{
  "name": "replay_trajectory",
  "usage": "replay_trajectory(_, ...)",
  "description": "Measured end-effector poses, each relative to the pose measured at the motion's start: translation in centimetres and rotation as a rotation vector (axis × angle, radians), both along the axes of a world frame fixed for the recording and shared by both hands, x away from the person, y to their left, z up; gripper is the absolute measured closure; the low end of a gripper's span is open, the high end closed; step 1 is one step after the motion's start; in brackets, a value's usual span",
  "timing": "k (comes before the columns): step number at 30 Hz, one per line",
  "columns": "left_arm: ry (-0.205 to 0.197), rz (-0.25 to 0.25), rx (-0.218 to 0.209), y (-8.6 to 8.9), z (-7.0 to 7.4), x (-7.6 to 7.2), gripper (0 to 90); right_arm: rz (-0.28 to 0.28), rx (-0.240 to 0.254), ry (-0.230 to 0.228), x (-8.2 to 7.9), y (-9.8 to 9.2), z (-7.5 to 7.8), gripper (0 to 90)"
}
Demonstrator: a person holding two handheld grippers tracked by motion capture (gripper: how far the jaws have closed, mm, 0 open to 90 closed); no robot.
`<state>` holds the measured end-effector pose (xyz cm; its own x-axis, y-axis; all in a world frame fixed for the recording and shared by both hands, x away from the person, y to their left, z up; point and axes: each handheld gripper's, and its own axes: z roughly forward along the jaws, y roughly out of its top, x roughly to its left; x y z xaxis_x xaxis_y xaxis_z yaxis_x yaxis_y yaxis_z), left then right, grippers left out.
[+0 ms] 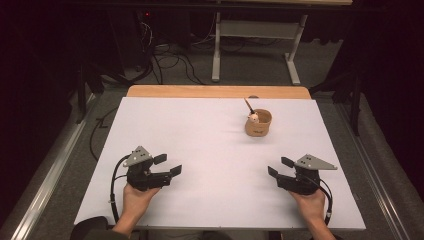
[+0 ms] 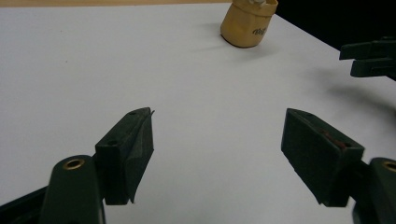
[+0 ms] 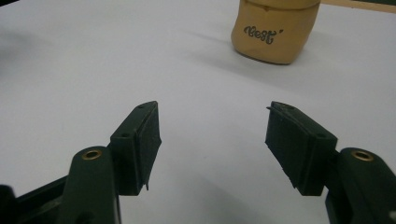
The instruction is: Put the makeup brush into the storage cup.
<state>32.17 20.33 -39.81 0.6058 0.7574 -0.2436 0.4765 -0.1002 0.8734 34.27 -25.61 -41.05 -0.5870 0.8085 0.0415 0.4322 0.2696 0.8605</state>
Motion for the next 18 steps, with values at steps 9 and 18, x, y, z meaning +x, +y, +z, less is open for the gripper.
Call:
replay_trajectory(9,0.006,-0.002,-0.008,0.05,-0.05,0.06,25.7,-0.032,0.033,0.02,0.34,-0.65,-0.34,37.0)
replay_trajectory(18,0.01,-0.005,-0.007,-0.06,-0.13,0.09,25.7,-0.047,0.049,0.014,0.41,-1.01,-0.31,35.5)
